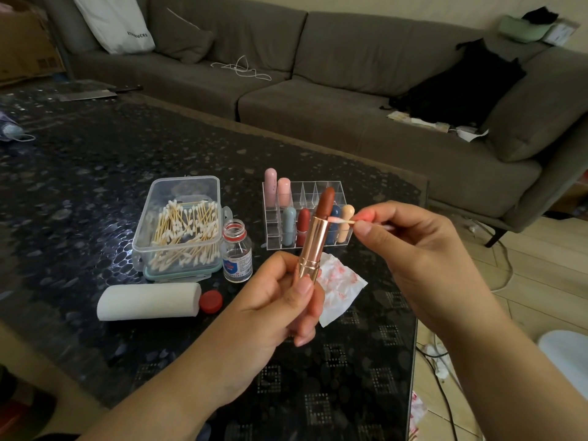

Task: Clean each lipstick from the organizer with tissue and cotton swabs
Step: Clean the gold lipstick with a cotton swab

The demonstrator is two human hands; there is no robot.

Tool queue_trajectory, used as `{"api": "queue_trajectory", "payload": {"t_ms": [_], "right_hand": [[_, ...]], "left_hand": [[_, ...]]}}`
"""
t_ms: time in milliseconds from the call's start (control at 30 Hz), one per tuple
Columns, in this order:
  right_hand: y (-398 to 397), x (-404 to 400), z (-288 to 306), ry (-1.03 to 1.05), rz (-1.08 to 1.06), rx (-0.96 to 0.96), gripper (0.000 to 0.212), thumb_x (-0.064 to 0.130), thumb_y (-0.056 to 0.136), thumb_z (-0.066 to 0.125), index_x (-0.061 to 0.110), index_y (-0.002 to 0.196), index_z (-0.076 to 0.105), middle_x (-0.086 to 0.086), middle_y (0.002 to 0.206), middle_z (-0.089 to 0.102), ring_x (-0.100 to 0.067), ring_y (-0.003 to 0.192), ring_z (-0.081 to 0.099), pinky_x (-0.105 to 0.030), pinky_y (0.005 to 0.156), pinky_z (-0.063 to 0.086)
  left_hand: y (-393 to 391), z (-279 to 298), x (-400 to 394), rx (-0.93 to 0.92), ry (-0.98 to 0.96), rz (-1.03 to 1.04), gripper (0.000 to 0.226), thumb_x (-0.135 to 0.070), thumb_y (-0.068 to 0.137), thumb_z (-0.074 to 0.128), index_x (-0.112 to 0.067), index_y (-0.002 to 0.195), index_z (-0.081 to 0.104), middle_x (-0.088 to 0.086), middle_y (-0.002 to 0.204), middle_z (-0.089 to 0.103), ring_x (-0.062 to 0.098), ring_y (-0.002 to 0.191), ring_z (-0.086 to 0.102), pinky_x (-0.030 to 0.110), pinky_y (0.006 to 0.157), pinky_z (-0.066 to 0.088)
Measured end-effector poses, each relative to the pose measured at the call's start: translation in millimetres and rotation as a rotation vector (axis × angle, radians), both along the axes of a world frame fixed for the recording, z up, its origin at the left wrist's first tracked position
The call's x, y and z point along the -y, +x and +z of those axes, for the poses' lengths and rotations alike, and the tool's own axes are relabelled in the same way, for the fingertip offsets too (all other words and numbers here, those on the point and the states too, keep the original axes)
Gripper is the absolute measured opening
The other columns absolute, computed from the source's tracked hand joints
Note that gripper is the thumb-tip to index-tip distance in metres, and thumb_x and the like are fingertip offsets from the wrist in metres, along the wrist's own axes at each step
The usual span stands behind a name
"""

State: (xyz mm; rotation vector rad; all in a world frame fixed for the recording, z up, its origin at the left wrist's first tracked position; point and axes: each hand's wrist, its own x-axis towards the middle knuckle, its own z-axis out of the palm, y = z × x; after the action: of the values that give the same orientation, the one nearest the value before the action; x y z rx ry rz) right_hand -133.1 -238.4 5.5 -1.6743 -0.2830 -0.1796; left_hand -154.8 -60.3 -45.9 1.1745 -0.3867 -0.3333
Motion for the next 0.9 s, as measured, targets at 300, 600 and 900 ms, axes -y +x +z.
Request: {"api": "queue_trajectory", "payload": {"t_ms": [300,600,900], "right_hand": [[-0.4,1.0,0.5,-0.012,0.006,0.002,0.012,0.032,0.068,0.069,0.026,0.076,0.075,0.000,0.072,0.065,-0.014,0.072,0.056,-0.025,0.072,0.050],[0.2,0.8,0.1,-0.019,-0.002,-0.007,0.012,0.032,0.067,0.068,0.026,0.076,0.075,0.002,0.073,0.067,-0.013,0.073,0.059,-0.025,0.073,0.052],[0.6,1.6,-0.7,-0.006,-0.008,-0.011,0.014,0.032,0.067,0.069,0.024,0.076,0.075,0.000,0.070,0.064,-0.013,0.070,0.057,-0.024,0.070,0.050]], "left_hand": [[-0.1,-0.8,2.9,-0.022,0.016,0.024,0.027,-0.031,0.085,0.048,-0.017,0.098,0.067,-0.001,0.072,0.056,0.012,0.061,0.048,0.025,0.060,0.046],[-2.2,0.9,2.1,-0.055,-0.027,-0.016,0.027,-0.025,0.083,0.061,-0.008,0.101,0.049,-0.002,0.065,0.046,0.011,0.057,0.040,0.021,0.057,0.041],[-1.1,2.6,-2.0,-0.029,-0.056,-0.052,0.024,-0.029,0.081,0.060,-0.012,0.093,0.047,0.000,0.066,0.048,0.011,0.056,0.040,0.022,0.055,0.040]]}}
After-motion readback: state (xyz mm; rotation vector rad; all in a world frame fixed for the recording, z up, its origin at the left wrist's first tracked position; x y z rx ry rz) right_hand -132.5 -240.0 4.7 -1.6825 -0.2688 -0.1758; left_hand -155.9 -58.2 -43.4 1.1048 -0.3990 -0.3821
